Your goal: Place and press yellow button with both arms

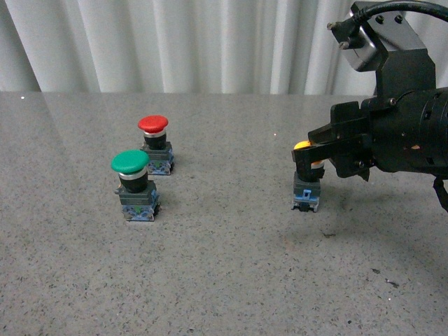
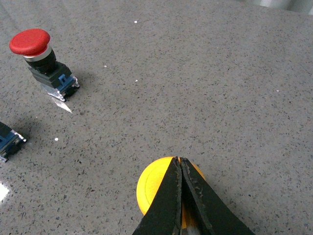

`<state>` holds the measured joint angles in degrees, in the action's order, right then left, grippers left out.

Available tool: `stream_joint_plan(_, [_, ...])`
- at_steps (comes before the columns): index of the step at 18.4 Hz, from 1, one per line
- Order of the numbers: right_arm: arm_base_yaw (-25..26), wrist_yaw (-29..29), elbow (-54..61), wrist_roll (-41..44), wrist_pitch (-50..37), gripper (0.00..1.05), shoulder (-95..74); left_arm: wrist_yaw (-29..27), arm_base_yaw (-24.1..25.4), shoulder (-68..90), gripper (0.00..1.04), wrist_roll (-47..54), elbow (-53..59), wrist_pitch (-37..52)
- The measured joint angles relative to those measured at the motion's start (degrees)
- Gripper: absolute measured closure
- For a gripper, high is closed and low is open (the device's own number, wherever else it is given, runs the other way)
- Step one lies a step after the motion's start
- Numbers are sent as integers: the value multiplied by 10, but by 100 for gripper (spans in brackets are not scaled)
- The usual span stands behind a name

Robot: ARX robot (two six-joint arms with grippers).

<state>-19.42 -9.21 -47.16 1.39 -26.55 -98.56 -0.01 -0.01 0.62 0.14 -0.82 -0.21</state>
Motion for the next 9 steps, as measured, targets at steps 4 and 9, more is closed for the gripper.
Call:
stream_joint_plan(4, [4, 0, 0, 8, 1, 103, -4, 0, 0, 0, 7, 0, 0, 0])
stream_joint_plan(9, [7, -2, 0, 22, 6, 103, -7, 0, 0, 0, 7, 0, 0, 0])
